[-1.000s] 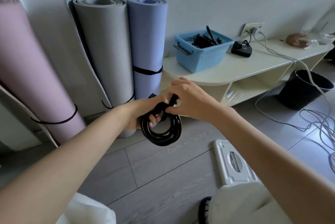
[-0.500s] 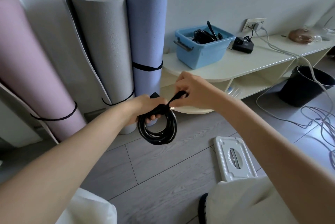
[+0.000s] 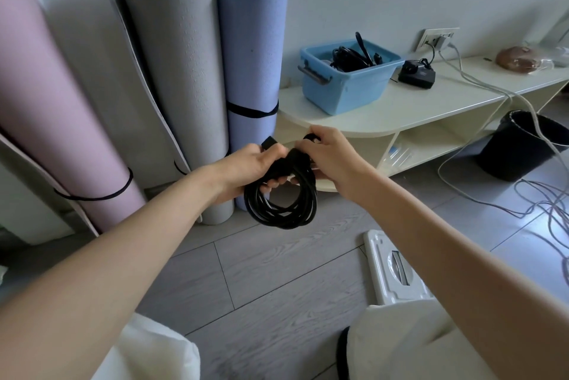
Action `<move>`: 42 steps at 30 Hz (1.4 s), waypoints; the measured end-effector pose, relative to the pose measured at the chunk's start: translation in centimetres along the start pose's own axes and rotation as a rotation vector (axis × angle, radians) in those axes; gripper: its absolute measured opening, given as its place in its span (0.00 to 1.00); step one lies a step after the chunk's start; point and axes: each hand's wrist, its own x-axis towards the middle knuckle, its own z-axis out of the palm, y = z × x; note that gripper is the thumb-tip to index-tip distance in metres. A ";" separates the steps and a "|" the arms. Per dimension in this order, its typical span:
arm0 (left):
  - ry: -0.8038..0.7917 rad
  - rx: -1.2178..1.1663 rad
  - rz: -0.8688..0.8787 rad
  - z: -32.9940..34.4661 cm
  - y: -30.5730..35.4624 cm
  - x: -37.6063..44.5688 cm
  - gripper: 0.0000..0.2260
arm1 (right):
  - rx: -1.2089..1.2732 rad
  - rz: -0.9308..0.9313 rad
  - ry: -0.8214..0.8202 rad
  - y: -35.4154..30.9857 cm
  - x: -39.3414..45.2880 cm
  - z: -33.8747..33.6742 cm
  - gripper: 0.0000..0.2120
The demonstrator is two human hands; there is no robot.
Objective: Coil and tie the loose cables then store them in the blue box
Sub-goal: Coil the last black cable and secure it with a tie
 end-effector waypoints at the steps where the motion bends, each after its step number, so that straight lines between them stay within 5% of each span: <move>1: 0.005 -0.003 -0.005 0.0 -0.1 0.1 0.16 | -0.003 0.001 0.044 0.2 0.1 0.2 0.08; 5: -0.005 -0.098 -0.039 0.0 -0.2 0.7 0.20 | -0.010 -0.001 0.174 0.7 0.5 0.3 0.09; 13: 0.119 -0.369 -0.227 -0.1 0.3 1.0 0.10 | -0.040 -0.101 0.325 0.8 0.7 1.0 0.07; 23: 0.246 -0.122 -0.144 0.0 0.2 0.7 0.11 | 0.052 -0.173 0.226 0.0 1.5 -0.6 0.14; 28: 0.139 0.036 -0.028 0.6 1.1 0.1 0.09 | -0.066 -0.181 0.212 0.5 1.6 -0.8 0.11; 32: 0.007 0.044 0.013 0.7 1.7 -0.4 0.07 | -0.121 -0.167 0.109 0.7 1.3 -0.7 0.12; 42: -0.109 -0.061 0.141 0.8 3.0 -1.4 0.08 | 0.465 0.203 -0.344 0.6 0.3 -2.8 0.05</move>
